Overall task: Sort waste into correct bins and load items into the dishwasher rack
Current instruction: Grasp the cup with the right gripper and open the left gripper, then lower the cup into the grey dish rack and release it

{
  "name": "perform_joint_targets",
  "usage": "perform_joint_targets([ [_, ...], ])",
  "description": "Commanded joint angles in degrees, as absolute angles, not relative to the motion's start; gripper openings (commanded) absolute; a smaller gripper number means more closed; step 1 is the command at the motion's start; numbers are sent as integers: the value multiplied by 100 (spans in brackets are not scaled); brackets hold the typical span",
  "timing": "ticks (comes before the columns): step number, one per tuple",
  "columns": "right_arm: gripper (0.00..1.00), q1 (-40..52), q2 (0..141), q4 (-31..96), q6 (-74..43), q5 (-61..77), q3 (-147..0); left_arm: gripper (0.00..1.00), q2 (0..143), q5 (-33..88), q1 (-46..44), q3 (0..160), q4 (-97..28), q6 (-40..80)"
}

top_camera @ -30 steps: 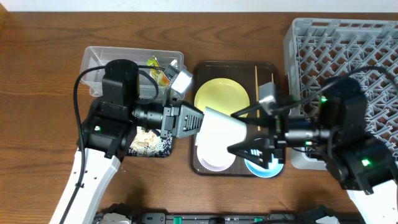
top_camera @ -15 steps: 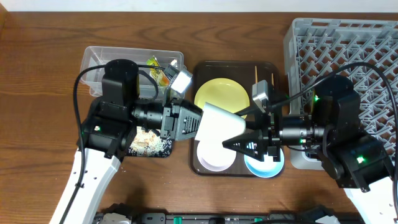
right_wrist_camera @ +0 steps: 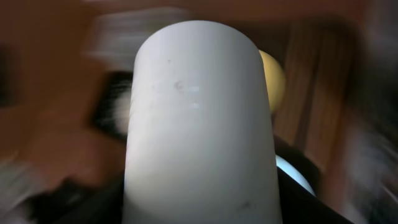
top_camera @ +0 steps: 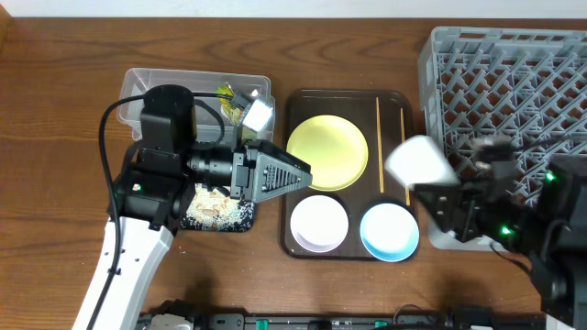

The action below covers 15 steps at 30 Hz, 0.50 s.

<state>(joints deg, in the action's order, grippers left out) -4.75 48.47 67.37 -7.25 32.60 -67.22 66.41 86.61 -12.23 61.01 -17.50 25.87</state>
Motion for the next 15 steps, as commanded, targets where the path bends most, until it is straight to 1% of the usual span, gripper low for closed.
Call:
perform_joint_targets([
  [1,46,-963,4877,7185,-1247,1385,-6772,59,6584,8790,-1190,6239,-1726,2576],
  [3,46,-1173,4989,7472,-1350,1028,-6772,59,6584,8790,-1190,6239,-1726,2576],
  [6,50,-1354,5262,7802,-1350,845,-6772,60,6584,8790,-1190,6239,-1726,2576],
  [15,52,-1446,6628,8228,-1319,635,-6772,60,6584,8790,-1190,6237,-1730,2578],
])
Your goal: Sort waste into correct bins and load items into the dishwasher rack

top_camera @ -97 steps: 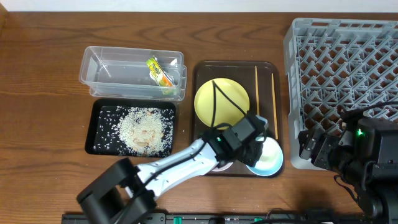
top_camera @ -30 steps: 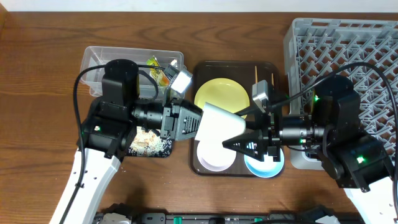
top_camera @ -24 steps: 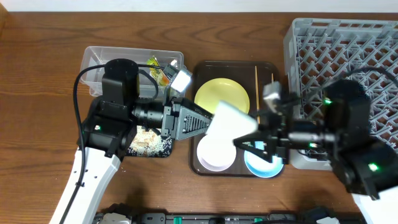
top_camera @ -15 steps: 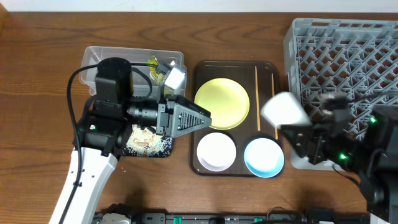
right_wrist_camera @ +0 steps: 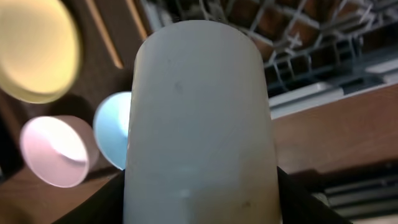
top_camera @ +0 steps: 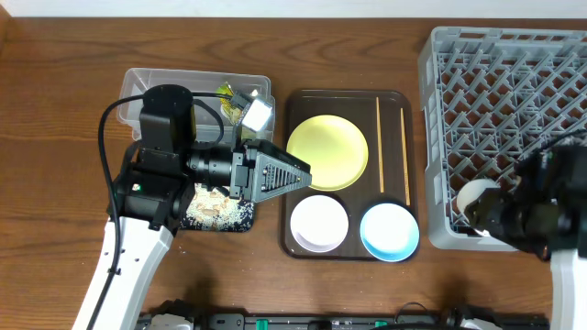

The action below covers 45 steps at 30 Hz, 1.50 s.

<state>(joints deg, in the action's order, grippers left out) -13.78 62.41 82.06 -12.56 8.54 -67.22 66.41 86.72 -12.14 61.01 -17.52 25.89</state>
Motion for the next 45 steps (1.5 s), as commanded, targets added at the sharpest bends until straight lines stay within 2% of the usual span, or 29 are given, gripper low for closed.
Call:
perform_joint_targets([
  [1,52,-1446,6792,8208,-1321,624,-6772,60,6584,8790,-1190,6237,-1730,2576],
  [8,55,-1446,7870,8005,-1321,620,-6772,60,6584,8790,-1190,6233,-1752,2576],
  [10,61,-1446,8077,7972,-1321,626,-6772,60,6584,8790,-1190,6215,-1752,2576],
  [12,78,-1446,8228,8023,-1321,670,-6772,60,6584,8788,-1190,6211,-1767,2576],
  [13,83,-1446,8274,8036,-1321,670,-6772,60,6584,8790,-1190,6211,-1767,2578],
  [17,91,-1444,8193,7913,-1326,746,-6866,60,6584,8788,-1190,6211,-1767,2578],
  [20,93,-1411,7900,7811,-1264,1026,-7135,59,6584,8783,-1190,6211,-1767,2580],
  [23,93,-1308,7360,7491,-770,1977,-7365,59,6578,8567,-1190,6211,-1769,2683],
  [26,93,-1120,6674,6993,-272,3131,-7422,57,6567,7896,-1190,6211,-1782,2965],
  [30,95,-676,5942,6552,-217,3454,-7419,54,6482,6890,-1190,6211,-2062,3096],
  [33,98,-303,5586,6484,-8,3430,-7419,53,6289,5616,-1192,6211,-2797,2971],
  [36,99,-89,5389,6490,8,3256,-7419,53,5937,3771,-1192,6211,-3756,2589],
  [40,99,-69,5349,6493,8,3015,-7419,55,5470,1815,-1190,6211,-4335,2209],
  [45,99,-69,5354,6563,5,2982,-7419,64,4963,1376,-1190,6211,-4499,1658],
])
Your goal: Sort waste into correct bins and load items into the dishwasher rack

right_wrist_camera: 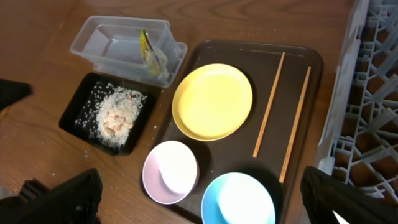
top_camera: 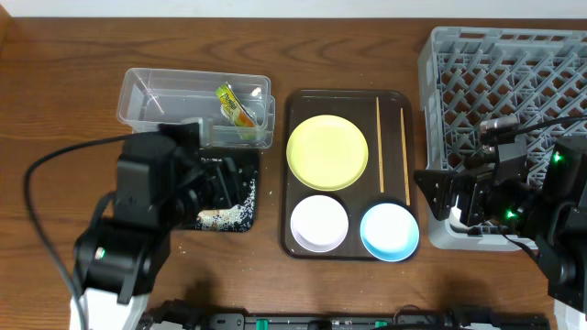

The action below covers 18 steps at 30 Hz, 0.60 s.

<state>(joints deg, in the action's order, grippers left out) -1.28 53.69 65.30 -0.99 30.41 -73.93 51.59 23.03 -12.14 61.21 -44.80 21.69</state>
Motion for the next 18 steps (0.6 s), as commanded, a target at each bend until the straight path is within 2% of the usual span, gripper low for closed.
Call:
perform_joint_targets([
  [1,99,-69,5352,6571,5,2982,-7419,68,4884,1378,-1190,6211,-4499,1608],
  [3,99,-69,5352,6563,5,2982,-7419,82,4779,1382,-1190,6211,-4499,1610],
  [18,99,-69,5352,6565,8,2982,-7419,89,4737,1385,-1190,6211,-4497,1612],
])
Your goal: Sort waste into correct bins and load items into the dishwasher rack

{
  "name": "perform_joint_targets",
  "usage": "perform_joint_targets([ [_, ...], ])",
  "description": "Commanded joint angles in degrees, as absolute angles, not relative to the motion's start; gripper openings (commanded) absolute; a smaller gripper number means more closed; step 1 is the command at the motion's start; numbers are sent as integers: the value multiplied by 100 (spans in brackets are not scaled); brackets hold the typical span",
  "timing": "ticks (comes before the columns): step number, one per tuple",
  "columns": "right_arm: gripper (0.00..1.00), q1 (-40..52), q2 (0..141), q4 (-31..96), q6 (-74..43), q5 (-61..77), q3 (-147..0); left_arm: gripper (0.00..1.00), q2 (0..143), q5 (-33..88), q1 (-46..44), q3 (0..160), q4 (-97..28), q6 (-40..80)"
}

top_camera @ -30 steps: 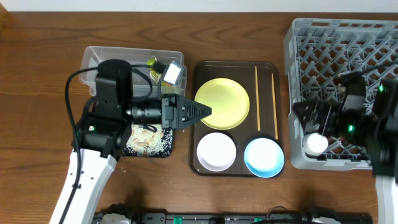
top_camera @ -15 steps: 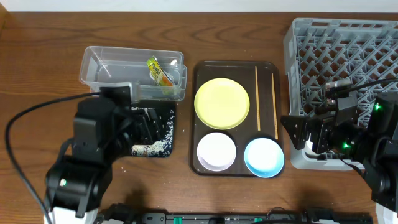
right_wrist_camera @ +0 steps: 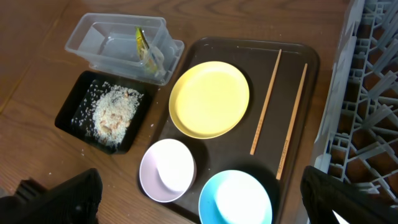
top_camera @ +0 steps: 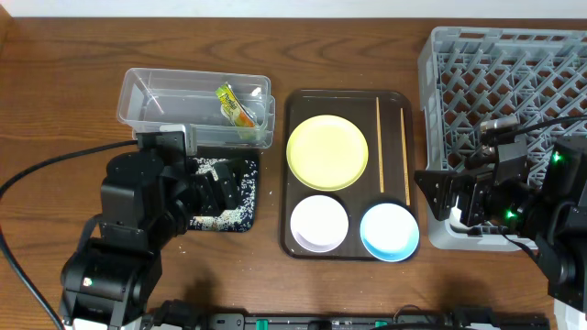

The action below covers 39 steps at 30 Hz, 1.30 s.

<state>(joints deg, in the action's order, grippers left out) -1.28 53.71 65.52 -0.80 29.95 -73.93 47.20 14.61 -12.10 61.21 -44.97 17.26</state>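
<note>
On the brown serving tray (top_camera: 344,94) lie a yellow plate (top_camera: 327,152), a pink bowl (top_camera: 319,222), a blue bowl (top_camera: 389,231) and two chopsticks (top_camera: 380,147). My right gripper (top_camera: 438,195) hangs at the grey rack's (top_camera: 504,73) front left corner. In the right wrist view this gripper (right_wrist_camera: 205,200) is open and empty above the blue bowl (right_wrist_camera: 235,198) and pink bowl (right_wrist_camera: 167,170). The left arm (top_camera: 138,215) covers the left half of the black rice tray (top_camera: 240,203). Its fingers do not show clearly.
A clear plastic bin (top_camera: 165,96) at the back left holds a yellow wrapper (top_camera: 234,105). Loose rice (right_wrist_camera: 115,112) fills the black tray. The rack's wall (right_wrist_camera: 367,118) rises right beside the brown tray's right edge.
The left arm has drawn back a little toward the front left, uncovering more of the rice tray. The right arm stays where it was, its gripper still open.
My right gripper first held a white cup above the brown tray's right edge. Then the cup was at the rack's front left corner. Later the gripper was open and empty beside the rack, as now. The left arm reached right over the rice tray, then lay pulled back.
</note>
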Motion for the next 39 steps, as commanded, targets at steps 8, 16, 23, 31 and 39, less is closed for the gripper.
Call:
perform_joint_targets([
  [8,99,-69,5352,6567,8,2982,-7419,91,4683,1369,-1190,6208,-4799,1603],
  [16,99,-69,5352,6565,8,2982,-7419,91,3741,683,-1190,5190,-3527,1227],
  [23,99,-69,5352,6565,8,2982,-7419,91,2296,1028,-1197,3282,-1411,438],
  [31,99,-69,5352,6565,8,2982,-7419,91,670,1024,-1197,1719,-1111,399],
  [39,99,-69,5352,6565,8,2982,-7419,92,10,1028,-1197,646,-550,303],
])
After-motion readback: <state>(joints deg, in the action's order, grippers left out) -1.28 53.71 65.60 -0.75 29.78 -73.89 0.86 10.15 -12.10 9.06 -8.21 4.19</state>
